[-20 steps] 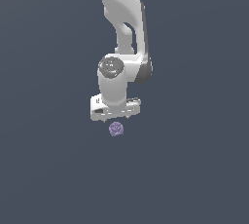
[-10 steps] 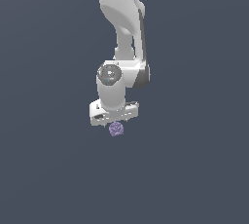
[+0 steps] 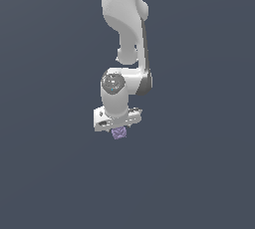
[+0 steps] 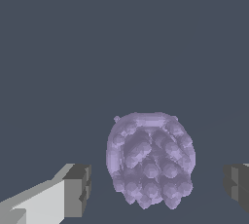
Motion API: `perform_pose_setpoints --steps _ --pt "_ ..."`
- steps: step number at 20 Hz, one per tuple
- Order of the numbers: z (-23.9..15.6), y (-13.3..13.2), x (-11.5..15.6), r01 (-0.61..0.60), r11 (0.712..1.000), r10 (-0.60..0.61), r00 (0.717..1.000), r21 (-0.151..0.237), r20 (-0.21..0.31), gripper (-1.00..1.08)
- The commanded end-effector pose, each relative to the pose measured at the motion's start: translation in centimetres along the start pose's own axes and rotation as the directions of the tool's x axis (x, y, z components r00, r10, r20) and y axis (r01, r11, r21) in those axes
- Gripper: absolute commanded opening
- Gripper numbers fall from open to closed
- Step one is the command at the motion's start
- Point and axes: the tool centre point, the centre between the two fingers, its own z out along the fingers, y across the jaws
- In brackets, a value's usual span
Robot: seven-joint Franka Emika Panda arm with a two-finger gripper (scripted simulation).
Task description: Pick up the object and move it to a goal position.
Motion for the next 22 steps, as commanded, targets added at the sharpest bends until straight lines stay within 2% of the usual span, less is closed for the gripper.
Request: perform_pose_setpoints --steps 1,7,8,22 --pt "1.3 -0.02 -0.05 0.001 1.0 -0.001 1.0 0.0 0.0 1.0" --pt "2.28 0.02 0.08 0.002 1.0 -0.002 1.0 0.0 0.0 1.0" --pt "2.28 0.02 0.08 0.002 1.0 -0.002 1.0 0.0 0.0 -1.0" --pt "2.08 0.24 -0.21 0.002 1.0 -0.002 1.0 0.0 0.0 -1.0"
